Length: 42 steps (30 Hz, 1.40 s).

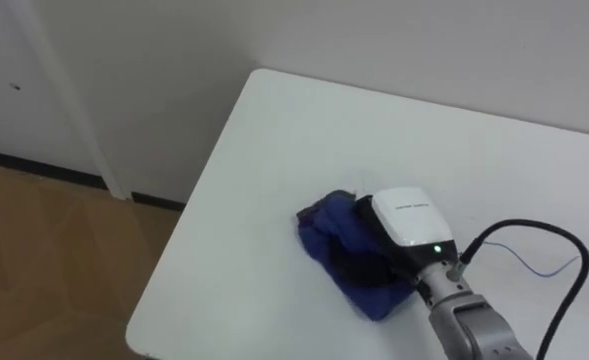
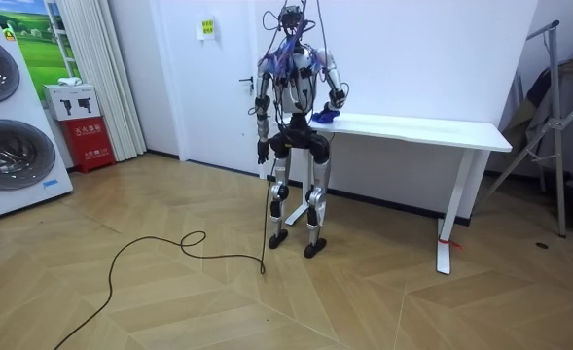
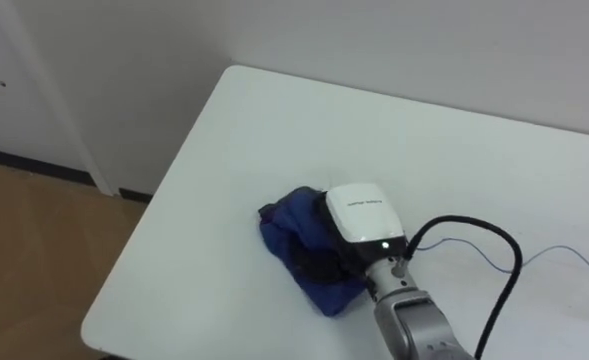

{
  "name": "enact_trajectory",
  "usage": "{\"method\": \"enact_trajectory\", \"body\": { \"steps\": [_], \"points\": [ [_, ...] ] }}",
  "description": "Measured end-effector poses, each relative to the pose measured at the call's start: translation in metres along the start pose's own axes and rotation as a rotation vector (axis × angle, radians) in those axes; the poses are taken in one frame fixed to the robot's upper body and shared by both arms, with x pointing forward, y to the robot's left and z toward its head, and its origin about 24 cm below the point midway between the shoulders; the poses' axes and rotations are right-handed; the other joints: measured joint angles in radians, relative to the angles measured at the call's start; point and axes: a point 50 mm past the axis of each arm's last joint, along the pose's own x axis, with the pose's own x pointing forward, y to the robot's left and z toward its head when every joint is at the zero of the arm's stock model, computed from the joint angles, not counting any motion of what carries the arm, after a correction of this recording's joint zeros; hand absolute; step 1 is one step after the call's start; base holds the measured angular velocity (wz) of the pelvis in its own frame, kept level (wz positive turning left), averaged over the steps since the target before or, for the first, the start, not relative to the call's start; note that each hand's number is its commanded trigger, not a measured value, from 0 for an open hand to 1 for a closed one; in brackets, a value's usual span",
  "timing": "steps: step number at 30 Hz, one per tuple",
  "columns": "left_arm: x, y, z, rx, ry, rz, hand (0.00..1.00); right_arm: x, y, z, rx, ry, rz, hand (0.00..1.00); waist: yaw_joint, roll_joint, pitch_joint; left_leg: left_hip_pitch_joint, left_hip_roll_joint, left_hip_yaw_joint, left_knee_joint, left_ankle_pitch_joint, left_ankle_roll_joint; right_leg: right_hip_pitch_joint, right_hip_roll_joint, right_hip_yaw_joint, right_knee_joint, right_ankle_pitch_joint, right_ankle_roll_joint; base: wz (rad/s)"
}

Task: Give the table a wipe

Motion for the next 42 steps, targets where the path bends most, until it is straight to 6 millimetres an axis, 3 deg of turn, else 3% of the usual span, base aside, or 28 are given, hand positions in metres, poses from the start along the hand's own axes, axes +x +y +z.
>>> {"method": "enact_trajectory", "body": {
  "steps": [4,7,10,13,15,16,18,21,23,26,29,30,31,32,34,36,37,38,39,42],
  "points": [
    [0.000,0.000,0.000,-0.005,0.017,0.009,0.00,0.011,-0.005,0.000,0.087,0.024,0.036,1.00,-0.001,-0.003,-0.0002,0.001,0.000,0.003,0.001,0.000,0.000,-0.004,0.000,0.003,0.002,0.000,0.000,-0.03],
    [0.000,0.000,-0.002,-0.069,0.038,0.029,0.00,0.019,-0.004,-0.012,0.177,0.068,0.040,1.00,-0.006,0.001,0.0029,0.007,0.000,0.004,0.001,0.000,0.000,0.001,0.000,0.003,0.002,0.000,0.000,0.02],
    [-0.003,0.003,-0.009,-0.155,0.047,0.057,0.00,0.014,0.003,-0.047,0.311,0.205,0.003,1.00,-0.021,0.003,0.0046,0.016,-0.002,-0.011,0.000,-0.002,0.003,0.019,-0.005,-0.017,-0.001,-0.002,0.004,0.23],
    [-0.007,0.012,-0.031,-0.232,0.111,0.102,0.00,-0.006,0.009,-0.099,0.428,0.437,-0.083,1.00,-0.054,-0.001,0.0008,0.018,-0.010,-0.025,0.003,-0.003,0.006,0.035,-0.014,-0.033,-0.003,-0.008,0.012,0.23],
    [-0.013,0.022,-0.056,-0.291,0.181,0.162,0.00,-0.036,0.012,-0.147,0.514,0.688,-0.176,1.00,-0.072,-0.008,-0.0059,0.020,-0.014,-0.024,0.003,-0.006,0.011,0.037,-0.018,-0.039,-0.002,-0.009,0.015,0.00],
    [-0.016,0.025,-0.062,-0.298,0.201,0.176,0.00,-0.044,0.014,-0.158,0.526,0.749,-0.191,1.00,-0.077,-0.007,-0.0060,0.025,-0.014,-0.024,0.002,-0.006,0.011,0.041,-0.018,-0.038,-0.002,-0.009,0.015,0.00],
    [-0.025,0.032,-0.089,-0.312,0.274,0.213,0.00,-0.083,0.017,-0.195,0.564,0.958,-0.239,1.00,-0.094,-0.016,-0.0170,0.038,-0.014,-0.022,0.001,-0.008,0.014,0.053,-0.018,-0.038,-0.001,-0.010,0.017,0.00],
    [-0.032,0.036,-0.104,-0.350,0.329,0.241,0.00,-0.130,0.019,-0.224,0.584,1.158,-0.269,1.00,-0.118,-0.020,-0.0165,0.045,-0.014,-0.021,0.000,-0.011,0.017,0.060,-0.018,-0.031,0.000,-0.012,0.019,0.02],
    [-0.033,0.038,-0.106,-0.364,0.338,0.250,0.00,-0.148,0.022,-0.231,0.592,1.236,-0.286,1.00,-0.130,-0.020,-0.0161,0.047,-0.013,-0.016,0.001,-0.013,0.015,0.060,-0.018,-0.036,0.000,-0.012,0.020,-0.09],
    [-0.029,0.042,-0.099,-0.367,0.315,0.252,0.00,-0.151,0.020,-0.233,0.581,1.253,-0.294,1.00,-0.158,-0.019,-0.0153,0.043,-0.011,-0.006,0.005,-0.015,0.012,0.056,-0.018,-0.038,0.001,-0.014,0.017,-0.10],
    [-0.018,0.044,-0.072,-0.362,0.243,0.237,0.00,-0.137,0.018,-0.228,0.528,1.218,-0.266,1.00,-0.160,-0.011,-0.0155,0.044,-0.011,0.004,0.016,-0.016,0.011,0.055,-0.018,-0.025,0.006,-0.014,0.016,-0.15],
    [-0.013,0.043,-0.059,-0.361,0.210,0.224,0.00,-0.126,0.016,-0.224,0.480,1.196,-0.242,1.00,-0.150,-0.014,-0.0133,0.050,-0.010,0.015,0.016,-0.016,0.011,0.051,-0.016,-0.010,0.014,-0.013,0.015,-0.33],
    [-0.011,0.043,-0.052,-0.355,0.192,0.217,0.00,-0.120,0.013,-0.221,0.445,1.175,-0.228,1.00,-0.139,-0.006,-0.0161,0.050,-0.008,0.026,0.016,-0.016,0.011,0.041,-0.014,0.001,0.023,-0.014,0.013,-0.51],
    [-0.006,0.043,-0.037,-0.352,0.155,0.204,0.00,-0.103,0.009,-0.211,0.374,1.102,-0.199,1.00,-0.117,-0.004,-0.0141,0.048,-0.004,0.044,0.015,-0.015,0.010,0.024,-0.014,0.012,0.032,-0.011,0.008,-0.56],
    [0.000,0.039,-0.019,-0.328,0.120,0.171,0.00,-0.062,0.000,-0.178,0.253,0.908,-0.153,1.00,-0.102,-0.006,-0.0158,0.041,0.001,0.065,0.015,-0.014,0.008,0.003,-0.008,0.034,0.044,-0.007,0.003,-0.43],
    [0.006,0.029,0.007,-0.285,0.077,0.116,0.00,-0.002,-0.018,-0.106,0.136,0.553,-0.141,1.00,-0.057,-0.003,-0.0124,0.031,0.008,0.089,0.015,-0.011,0.003,-0.020,-0.001,0.045,0.054,-0.001,-0.004,-0.23],
    [0.007,0.026,0.011,-0.278,0.072,0.103,0.00,0.014,-0.024,-0.085,0.113,0.458,-0.136,1.00,-0.053,0.001,-0.0067,0.031,0.009,0.087,0.015,-0.010,0.002,-0.021,0.000,0.045,0.054,-0.001,-0.005,-0.03],
    [0.009,0.018,0.020,-0.262,0.059,0.069,0.00,0.037,-0.036,-0.047,0.084,0.298,-0.152,1.00,-0.034,0.008,-0.0009,0.031,0.009,0.084,0.015,-0.008,-0.001,-0.023,0.002,0.044,0.052,0.000,-0.006,0.13],
    [0.009,0.010,0.027,-0.267,0.043,0.042,0.00,0.049,-0.049,-0.020,0.073,0.186,-0.177,1.00,-0.003,0.012,0.0005,0.027,0.009,0.078,0.016,-0.008,-0.001,-0.025,0.002,0.040,0.049,-0.001,-0.006,0.18],
    [0.007,0.003,0.018,-0.274,0.074,0.025,0.00,0.065,-0.061,0.010,0.076,0.071,-0.183,1.00,0.054,0.012,-0.0004,0.015,0.008,0.045,0.017,-0.007,0.000,-0.013,-0.001,0.004,0.030,-0.001,-0.005,0.39]
  ]
}}
